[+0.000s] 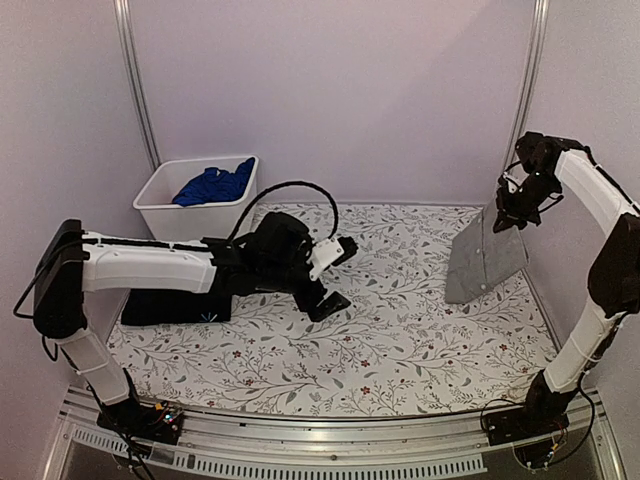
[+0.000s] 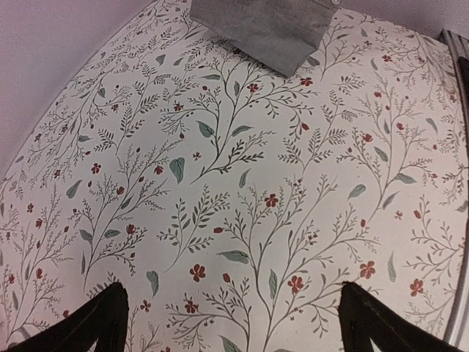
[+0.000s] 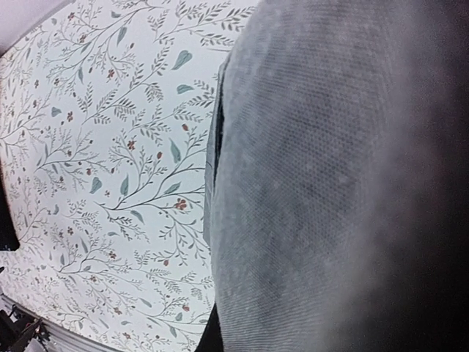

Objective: Fold and stack the mixed laundry pile
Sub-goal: Turn over the square-folded T-shirt at the center of the board.

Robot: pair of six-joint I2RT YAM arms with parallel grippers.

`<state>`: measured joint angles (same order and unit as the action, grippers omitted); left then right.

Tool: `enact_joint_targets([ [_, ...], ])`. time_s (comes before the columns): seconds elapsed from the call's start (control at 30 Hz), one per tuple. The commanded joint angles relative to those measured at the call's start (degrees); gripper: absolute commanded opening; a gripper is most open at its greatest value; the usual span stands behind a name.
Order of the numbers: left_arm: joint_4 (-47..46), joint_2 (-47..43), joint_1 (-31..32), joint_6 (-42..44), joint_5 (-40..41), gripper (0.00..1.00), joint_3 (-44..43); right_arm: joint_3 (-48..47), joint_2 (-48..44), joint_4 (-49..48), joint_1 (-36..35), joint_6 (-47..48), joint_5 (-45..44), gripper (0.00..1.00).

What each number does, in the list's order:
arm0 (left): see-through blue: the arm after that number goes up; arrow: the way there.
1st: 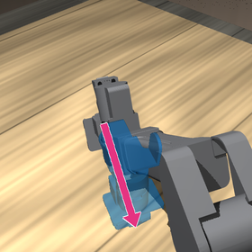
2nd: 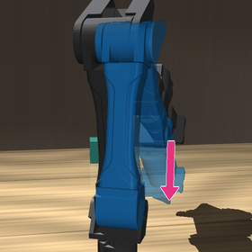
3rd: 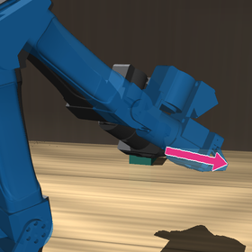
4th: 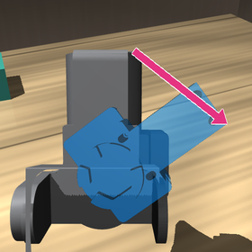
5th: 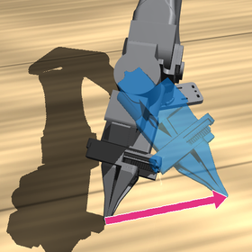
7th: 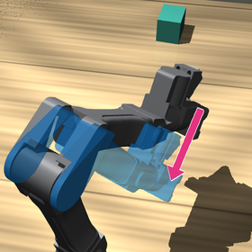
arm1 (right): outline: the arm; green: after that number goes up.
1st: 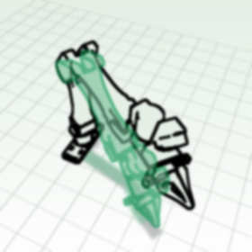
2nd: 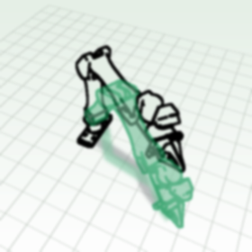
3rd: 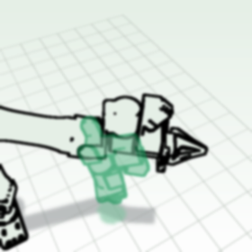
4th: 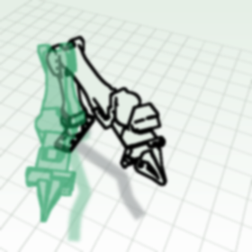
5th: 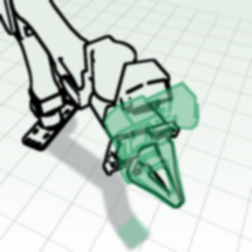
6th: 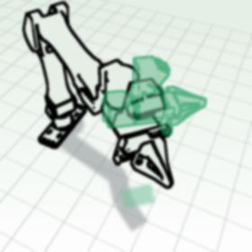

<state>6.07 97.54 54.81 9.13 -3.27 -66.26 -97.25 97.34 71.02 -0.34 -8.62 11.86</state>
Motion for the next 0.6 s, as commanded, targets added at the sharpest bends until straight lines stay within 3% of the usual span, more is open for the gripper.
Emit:
enact_joint_targets([
  [0.0,1.4,-2.5,-1.4,-0.9,1.5,1.00,2.1,-5.5,0.9,5.6,1.9,3.5,-14.0,0.00],
  [0.4,4.3,-3.9,-2.3,-2.6,2.2,1.00,4.2,-10.4,4.8,6.7,4.0,3.1,-44.0,0.00],
  [0.57,4.7,-4.2,-3.3,-1.7,1.5,1.00,4.9,-15.1,6.1,5.7,-1.5,3.5,-52.3,0.01],
])
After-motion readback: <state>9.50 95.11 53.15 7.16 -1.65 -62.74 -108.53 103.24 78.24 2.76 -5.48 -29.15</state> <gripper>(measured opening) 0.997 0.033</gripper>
